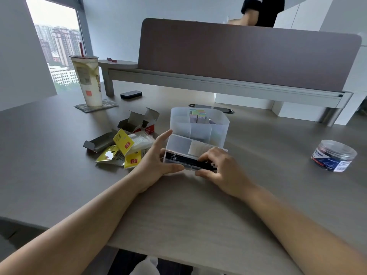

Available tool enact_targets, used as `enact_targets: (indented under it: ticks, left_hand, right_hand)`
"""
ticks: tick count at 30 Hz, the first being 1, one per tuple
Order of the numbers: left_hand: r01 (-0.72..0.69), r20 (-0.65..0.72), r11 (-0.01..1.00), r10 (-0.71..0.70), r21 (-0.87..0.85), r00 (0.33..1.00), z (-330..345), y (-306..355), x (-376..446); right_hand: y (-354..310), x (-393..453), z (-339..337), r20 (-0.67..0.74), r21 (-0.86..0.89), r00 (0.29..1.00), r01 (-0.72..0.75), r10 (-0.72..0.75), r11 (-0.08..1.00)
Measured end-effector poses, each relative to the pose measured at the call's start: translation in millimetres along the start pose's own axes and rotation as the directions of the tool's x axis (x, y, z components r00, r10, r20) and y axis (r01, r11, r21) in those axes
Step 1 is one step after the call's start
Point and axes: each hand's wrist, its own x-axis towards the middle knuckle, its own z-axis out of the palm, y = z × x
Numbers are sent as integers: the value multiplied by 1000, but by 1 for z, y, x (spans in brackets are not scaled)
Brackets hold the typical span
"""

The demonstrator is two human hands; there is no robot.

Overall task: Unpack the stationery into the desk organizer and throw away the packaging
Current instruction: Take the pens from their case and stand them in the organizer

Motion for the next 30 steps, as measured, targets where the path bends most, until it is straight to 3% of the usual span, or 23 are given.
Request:
enact_targets:
  ticks: [10, 18, 24, 26, 30]
  left_hand:
    - [67, 127, 953, -30, -297, 991, -7, 0, 2]
    - [55, 104, 981, -36, -187, 994, -6, 2, 0]
    - [34, 92, 999, -33, -8, 995, -9, 4, -1]
    - [46, 111, 999, -43, -23, 993, -9, 6, -2]
    - [131, 186, 964, -88, -232, 979, -12, 9, -2]
  right_hand:
    - [1, 1, 3, 27, 37, 999, -48, 47, 998]
    - [0, 2, 6, 85, -72, 996, -17, 23, 997]
    - [1, 4, -3, 117, 45, 990, -86, 81, 995]
    - [2, 7, -8, 145, 105, 982, -136, 121, 985]
    - [6, 9, -11, 152, 138, 975, -183, 162, 973]
